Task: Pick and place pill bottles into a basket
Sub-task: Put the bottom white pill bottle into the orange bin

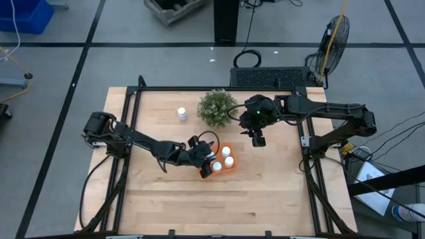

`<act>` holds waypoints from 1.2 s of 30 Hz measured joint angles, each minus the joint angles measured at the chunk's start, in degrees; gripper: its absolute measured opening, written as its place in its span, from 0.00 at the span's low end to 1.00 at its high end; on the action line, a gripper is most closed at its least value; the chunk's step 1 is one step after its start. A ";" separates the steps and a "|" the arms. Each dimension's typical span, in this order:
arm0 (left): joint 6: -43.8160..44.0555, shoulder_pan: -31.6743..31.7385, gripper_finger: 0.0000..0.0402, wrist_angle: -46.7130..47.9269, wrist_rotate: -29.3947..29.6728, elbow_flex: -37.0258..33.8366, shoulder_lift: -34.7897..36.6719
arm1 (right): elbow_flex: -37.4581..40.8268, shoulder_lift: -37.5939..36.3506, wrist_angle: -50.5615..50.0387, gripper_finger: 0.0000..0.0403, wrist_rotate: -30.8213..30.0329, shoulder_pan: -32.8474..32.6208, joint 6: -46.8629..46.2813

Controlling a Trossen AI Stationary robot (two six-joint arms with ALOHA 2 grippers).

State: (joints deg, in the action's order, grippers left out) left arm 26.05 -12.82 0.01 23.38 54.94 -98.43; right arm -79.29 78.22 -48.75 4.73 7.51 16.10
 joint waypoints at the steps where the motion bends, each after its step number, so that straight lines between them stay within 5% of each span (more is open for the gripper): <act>1: -0.49 0.35 0.41 -0.16 0.09 -0.01 0.00 | 0.00 0.00 0.09 0.39 0.02 0.00 0.00; 36: -2.98 3.32 0.41 -7.03 -2.54 -0.01 -5.60 | 0.02 0.02 0.06 0.39 -0.16 0.00 1.50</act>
State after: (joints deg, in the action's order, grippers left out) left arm 23.07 -9.50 -7.01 20.85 54.94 -104.03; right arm -79.27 78.24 -48.69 4.58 7.51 17.60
